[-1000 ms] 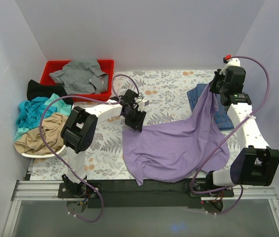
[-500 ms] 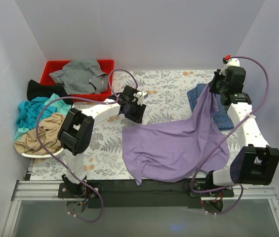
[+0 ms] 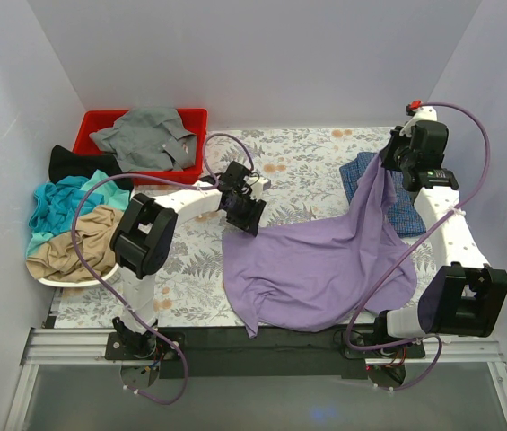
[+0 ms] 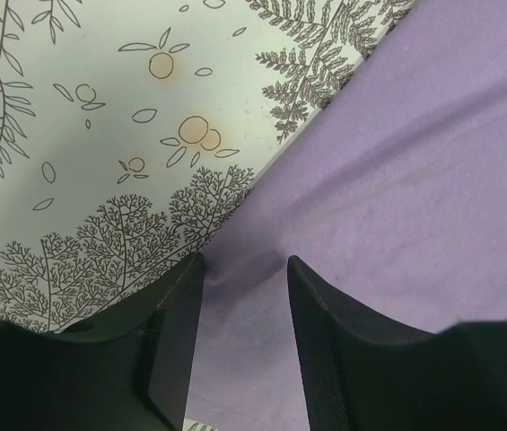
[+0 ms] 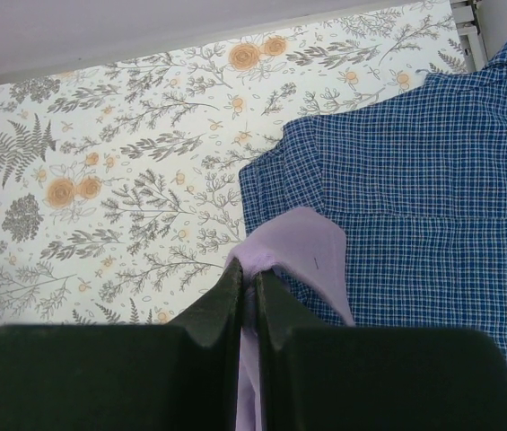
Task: Fold and stack the t-shirts
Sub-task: Flatten the tshirt out
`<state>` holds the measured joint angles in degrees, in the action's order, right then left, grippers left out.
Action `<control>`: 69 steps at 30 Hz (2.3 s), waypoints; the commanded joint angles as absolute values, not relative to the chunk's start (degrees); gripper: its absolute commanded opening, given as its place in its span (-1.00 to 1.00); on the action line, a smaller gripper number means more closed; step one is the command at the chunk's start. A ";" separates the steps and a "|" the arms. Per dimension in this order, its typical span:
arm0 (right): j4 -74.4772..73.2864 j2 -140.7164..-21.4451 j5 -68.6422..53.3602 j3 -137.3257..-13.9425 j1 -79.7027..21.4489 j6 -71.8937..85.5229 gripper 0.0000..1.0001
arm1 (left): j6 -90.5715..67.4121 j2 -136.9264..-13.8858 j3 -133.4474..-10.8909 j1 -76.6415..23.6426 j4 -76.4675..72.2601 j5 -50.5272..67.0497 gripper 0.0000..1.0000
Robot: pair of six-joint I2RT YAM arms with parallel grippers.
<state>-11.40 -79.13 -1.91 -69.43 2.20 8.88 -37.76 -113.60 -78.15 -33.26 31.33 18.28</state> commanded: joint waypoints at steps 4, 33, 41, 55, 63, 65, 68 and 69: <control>-8.70 -79.01 -3.51 -69.70 2.81 9.40 -0.97 | -36.74 -117.24 -73.39 -36.29 34.54 18.56 -0.19; -19.25 -102.81 -15.54 -118.68 3.60 11.68 -0.97 | -27.18 -122.63 -140.03 -24.61 35.38 -3.61 -1.00; -11.18 -111.89 -19.51 -135.70 3.34 17.30 -0.97 | -28.92 -121.99 -143.78 -22.15 20.75 5.18 -1.00; -2.10 -92.68 -46.75 -99.62 2.29 15.74 -0.97 | -37.43 -98.28 -104.98 -22.15 15.65 8.44 -1.00; -4.31 -69.56 -46.76 -76.04 0.97 11.87 -0.97 | -41.84 -84.14 -94.49 -24.51 26.54 27.31 -1.00; -4.13 -66.46 -46.05 -75.85 0.62 10.91 -0.97 | -41.66 -80.79 -91.94 -24.96 26.19 33.54 -1.00; -5.44 -61.45 -44.39 -78.74 0.53 10.20 -0.97 | -42.36 -75.16 -92.54 -25.49 27.06 38.39 -1.00; -5.97 -60.30 -44.47 -79.62 0.61 9.93 -0.97 | -42.62 -74.02 -93.33 -25.49 27.42 42.06 -1.00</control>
